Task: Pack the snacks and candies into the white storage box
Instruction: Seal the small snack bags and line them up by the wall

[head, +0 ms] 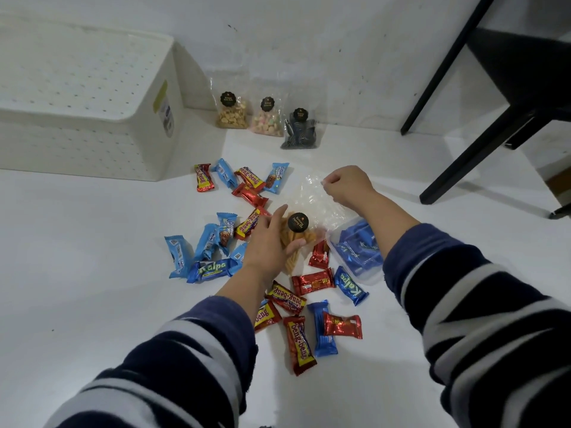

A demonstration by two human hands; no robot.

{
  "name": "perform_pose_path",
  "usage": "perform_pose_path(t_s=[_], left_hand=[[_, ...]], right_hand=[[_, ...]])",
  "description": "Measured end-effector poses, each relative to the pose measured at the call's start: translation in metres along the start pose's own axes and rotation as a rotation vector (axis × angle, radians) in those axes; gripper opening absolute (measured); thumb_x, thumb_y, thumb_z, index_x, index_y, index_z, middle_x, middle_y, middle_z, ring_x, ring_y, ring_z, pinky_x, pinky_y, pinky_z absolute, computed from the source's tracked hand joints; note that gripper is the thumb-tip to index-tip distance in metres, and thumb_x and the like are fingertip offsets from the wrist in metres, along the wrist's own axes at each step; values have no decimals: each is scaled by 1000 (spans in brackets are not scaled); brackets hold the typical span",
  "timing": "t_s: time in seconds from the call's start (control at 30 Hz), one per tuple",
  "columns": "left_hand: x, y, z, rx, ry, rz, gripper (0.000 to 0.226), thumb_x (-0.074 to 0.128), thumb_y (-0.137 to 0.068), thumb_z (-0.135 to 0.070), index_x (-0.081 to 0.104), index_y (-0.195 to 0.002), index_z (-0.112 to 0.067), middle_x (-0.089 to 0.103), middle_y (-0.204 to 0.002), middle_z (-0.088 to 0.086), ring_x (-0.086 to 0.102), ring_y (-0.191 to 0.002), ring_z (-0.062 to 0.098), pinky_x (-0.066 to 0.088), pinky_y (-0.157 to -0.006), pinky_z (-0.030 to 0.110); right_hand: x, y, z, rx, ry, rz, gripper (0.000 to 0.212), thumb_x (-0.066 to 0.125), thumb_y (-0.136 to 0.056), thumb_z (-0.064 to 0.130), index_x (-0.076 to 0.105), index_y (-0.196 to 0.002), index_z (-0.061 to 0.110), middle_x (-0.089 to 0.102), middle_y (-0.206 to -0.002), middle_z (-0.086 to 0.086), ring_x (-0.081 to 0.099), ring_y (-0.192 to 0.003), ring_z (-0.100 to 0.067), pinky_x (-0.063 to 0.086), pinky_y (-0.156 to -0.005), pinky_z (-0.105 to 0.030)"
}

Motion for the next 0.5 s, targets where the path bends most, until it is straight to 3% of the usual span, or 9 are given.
perform_pose_path(t_s=[0.27, 0.4, 0.5], left_hand=[[0, 1, -3, -4, -5, -24, 83, 66, -81, -48, 18, -148, -35, 29, -149, 5, 36, -136, 27, 41, -106, 48], [0, 0, -3, -20, -7, -25, 83, 66, -82, -47, 17, -148, -35, 27, -150, 5, 33, -138, 27, 39, -108, 48], [0, 1, -3, -28, -25, -26, 84, 66, -81, -48, 17, -148, -37, 26, -151, 4, 32, -138, 28, 40, -107, 50]], right_hand=[[11, -4, 8, -11, 175, 14, 29, 47, -88, 2, 67, -107, -4, 66, -118, -16, 60, -109, -32, 51, -93, -36], [6, -5, 13, -57, 103, -14, 29, 53, -91, 14, 68, -106, -5, 66, -119, -17, 60, -110, -31, 49, -89, -34], [4, -9, 16, -88, 72, -16, 22, 57, -91, 19, 72, -100, 5, 69, -115, -9, 62, -106, -25, 49, -88, -31]])
Point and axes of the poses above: each hand's wrist, its own y-axis away from the middle knuckle, its own x-axis out of the palm, z = x × y, the point moved 2 cm from there along -y, towards the middle knuckle
